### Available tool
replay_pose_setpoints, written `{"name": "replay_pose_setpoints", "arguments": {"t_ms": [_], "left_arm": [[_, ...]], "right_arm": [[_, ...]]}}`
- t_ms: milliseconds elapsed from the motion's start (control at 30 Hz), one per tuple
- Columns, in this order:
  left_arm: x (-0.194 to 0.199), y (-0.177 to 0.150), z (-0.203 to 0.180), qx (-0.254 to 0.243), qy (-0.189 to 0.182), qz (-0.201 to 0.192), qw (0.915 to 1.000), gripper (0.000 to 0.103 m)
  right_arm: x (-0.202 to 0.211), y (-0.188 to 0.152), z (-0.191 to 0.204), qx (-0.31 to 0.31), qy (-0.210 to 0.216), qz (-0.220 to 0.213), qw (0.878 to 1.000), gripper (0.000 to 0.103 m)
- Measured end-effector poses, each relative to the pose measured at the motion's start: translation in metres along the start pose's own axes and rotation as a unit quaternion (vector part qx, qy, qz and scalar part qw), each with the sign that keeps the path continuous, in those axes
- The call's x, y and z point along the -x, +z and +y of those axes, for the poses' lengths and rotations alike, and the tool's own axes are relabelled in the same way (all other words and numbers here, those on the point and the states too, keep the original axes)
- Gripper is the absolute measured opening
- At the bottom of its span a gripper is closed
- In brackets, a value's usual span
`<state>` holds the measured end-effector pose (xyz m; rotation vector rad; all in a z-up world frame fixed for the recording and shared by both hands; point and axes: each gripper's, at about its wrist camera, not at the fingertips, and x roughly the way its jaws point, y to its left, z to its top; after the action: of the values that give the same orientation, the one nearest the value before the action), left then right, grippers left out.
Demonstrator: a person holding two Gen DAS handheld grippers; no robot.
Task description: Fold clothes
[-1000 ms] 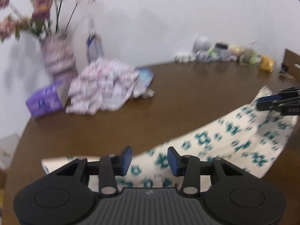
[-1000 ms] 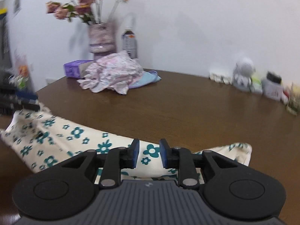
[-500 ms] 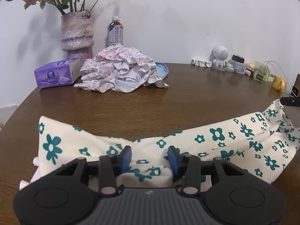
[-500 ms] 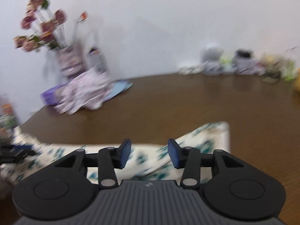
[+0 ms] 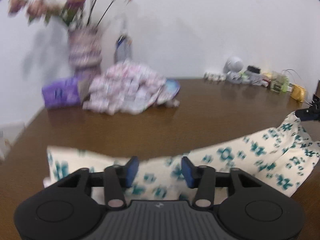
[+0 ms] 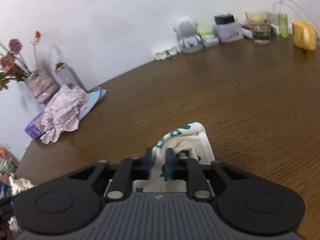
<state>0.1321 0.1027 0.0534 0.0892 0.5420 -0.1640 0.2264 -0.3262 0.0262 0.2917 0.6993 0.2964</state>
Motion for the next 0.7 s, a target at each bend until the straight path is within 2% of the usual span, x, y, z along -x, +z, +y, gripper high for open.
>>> {"name": "replay_pose_setpoints", "arguments": {"t_ms": [33,100,167,200,267,333,367,433,533,633,700], "left_arm": [[0.002,0.008,-0.009,-0.02,-0.009,-0.005,0.9997,0.058],[0.0,0.023,-0.035,-0.061,-0.04,-0.012,0.9973,0.058],[-0.007,0.036,-0.067,-0.1,-0.079,-0.012,0.9918,0.058],[-0.011,0.042,-0.084,-0.118,-0.099,-0.011,0.988,0.058],[-0.024,0.05,-0.123,-0.153,-0.137,-0.006,0.9788,0.058],[-0.043,0.055,-0.162,-0.18,-0.166,0.006,0.9696,0.058],[-0.052,0.056,-0.179,-0.191,-0.176,0.012,0.9657,0.058],[-0.069,0.057,-0.207,-0.206,-0.186,0.026,0.9603,0.057],[-0.09,0.059,-0.24,-0.215,-0.193,0.042,0.9564,0.051],[-0.103,0.062,-0.26,-0.222,-0.19,0.053,0.9549,0.048],[-0.109,0.062,-0.269,-0.234,-0.186,0.057,0.9526,0.044]], "right_arm": [[0.01,0.0,0.001,0.03,0.002,-0.012,0.999,0.045],[0.027,0.001,0.009,0.113,-0.004,-0.032,0.993,0.046],[0.038,0.004,0.019,0.218,-0.022,-0.038,0.975,0.046],[0.039,0.004,0.025,0.277,-0.031,-0.037,0.96,0.046],[0.038,0.006,0.035,0.385,-0.042,-0.029,0.922,0.046],[0.036,0.002,0.046,0.492,-0.036,-0.015,0.87,0.046],[0.033,-0.001,0.051,0.539,-0.031,-0.007,0.842,0.046],[0.026,-0.012,0.06,0.632,-0.03,0.013,0.774,0.046],[0.013,-0.032,0.065,0.731,-0.035,0.038,0.681,0.046],[0.004,-0.036,0.066,0.768,-0.025,0.052,0.638,0.045],[0.002,-0.031,0.068,0.777,-0.011,0.056,0.626,0.045]]}}
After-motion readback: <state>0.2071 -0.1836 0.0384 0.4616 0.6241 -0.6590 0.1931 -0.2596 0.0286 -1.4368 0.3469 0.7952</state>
